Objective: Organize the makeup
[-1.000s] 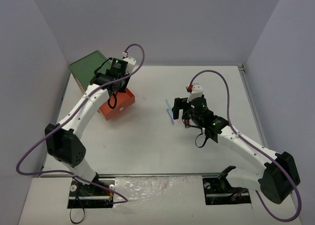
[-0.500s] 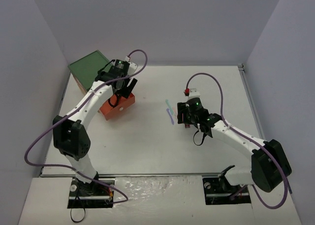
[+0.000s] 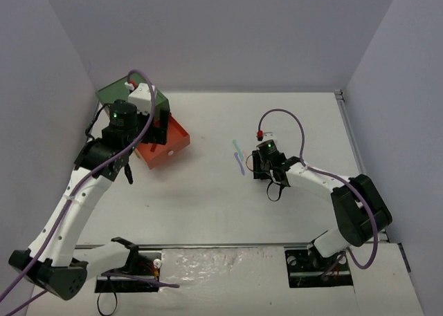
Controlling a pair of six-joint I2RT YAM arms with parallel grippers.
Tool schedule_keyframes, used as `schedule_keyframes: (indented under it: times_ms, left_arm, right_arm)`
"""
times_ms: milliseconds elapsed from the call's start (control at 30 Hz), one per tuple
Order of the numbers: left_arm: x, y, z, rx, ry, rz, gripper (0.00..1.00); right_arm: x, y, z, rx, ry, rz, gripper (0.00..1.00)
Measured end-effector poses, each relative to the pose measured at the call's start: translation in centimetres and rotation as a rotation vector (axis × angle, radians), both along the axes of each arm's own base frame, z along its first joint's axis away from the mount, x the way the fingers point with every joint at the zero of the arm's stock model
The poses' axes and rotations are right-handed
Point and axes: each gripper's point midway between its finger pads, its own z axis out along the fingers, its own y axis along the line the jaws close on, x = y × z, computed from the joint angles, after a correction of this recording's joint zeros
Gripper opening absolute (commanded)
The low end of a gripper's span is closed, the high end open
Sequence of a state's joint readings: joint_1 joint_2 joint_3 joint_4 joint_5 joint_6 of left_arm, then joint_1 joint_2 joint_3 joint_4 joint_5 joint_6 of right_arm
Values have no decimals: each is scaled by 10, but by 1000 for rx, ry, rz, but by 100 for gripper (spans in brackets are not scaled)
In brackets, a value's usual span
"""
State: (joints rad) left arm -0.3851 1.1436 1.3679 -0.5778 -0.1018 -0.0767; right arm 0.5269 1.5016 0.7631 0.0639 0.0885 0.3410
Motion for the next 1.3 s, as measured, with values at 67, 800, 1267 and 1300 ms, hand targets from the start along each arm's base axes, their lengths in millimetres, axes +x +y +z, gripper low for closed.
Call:
schedule_keyframes:
  times_ms: [67, 800, 1267, 1300]
  left_arm:
    - [-8, 2, -5, -17, -3, 1, 89]
    - [-14, -28, -49, -182, 133, -42, 95]
    - [-16, -122, -32, -504, 158, -169, 95]
    - [-16, -131, -34, -509, 162, -181, 95]
  right_arm:
    - [-1, -1, -6, -8, 16, -4, 32]
    - [9, 3, -25, 9, 27, -29, 0]
    - [0, 77, 147, 393, -440, 164, 0]
    - [-2, 83, 156, 423, -462, 181, 0]
